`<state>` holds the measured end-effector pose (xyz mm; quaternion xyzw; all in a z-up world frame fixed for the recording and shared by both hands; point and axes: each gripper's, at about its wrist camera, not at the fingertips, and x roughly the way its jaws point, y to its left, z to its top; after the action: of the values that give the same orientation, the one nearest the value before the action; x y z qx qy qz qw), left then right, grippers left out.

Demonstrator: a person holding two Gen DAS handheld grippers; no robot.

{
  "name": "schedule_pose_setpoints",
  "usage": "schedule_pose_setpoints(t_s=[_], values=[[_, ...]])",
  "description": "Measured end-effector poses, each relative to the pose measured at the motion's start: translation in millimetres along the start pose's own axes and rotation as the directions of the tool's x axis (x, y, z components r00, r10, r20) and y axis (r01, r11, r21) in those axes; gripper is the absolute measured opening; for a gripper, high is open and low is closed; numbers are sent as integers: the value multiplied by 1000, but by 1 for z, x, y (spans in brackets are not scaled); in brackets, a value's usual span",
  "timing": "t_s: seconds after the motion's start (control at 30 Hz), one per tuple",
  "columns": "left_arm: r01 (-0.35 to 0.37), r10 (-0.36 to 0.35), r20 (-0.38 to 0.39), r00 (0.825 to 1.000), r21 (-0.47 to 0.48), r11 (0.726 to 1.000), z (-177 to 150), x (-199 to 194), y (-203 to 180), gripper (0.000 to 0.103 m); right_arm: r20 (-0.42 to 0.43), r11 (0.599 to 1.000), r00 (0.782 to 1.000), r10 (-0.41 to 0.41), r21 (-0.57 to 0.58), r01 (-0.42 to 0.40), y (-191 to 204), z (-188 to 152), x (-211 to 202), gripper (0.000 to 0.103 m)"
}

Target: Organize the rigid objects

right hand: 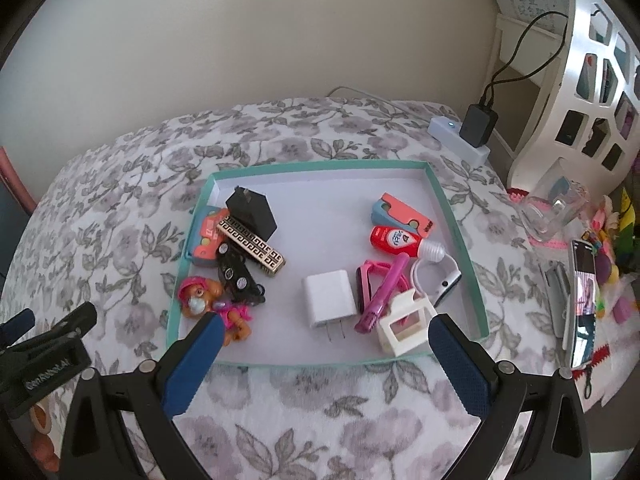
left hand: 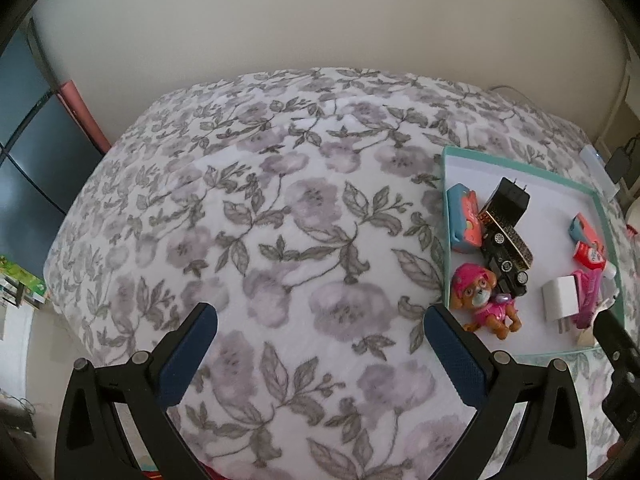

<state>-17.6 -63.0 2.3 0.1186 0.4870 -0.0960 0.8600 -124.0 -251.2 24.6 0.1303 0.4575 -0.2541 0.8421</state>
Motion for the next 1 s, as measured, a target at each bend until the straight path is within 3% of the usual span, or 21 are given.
schedule_pose_setpoints(t_s=[1.0], values=[[-42,41,7,999,58,997,-8,-13,3,103,19,1000,1000,-13,-12,13,2,-13,-12,103]])
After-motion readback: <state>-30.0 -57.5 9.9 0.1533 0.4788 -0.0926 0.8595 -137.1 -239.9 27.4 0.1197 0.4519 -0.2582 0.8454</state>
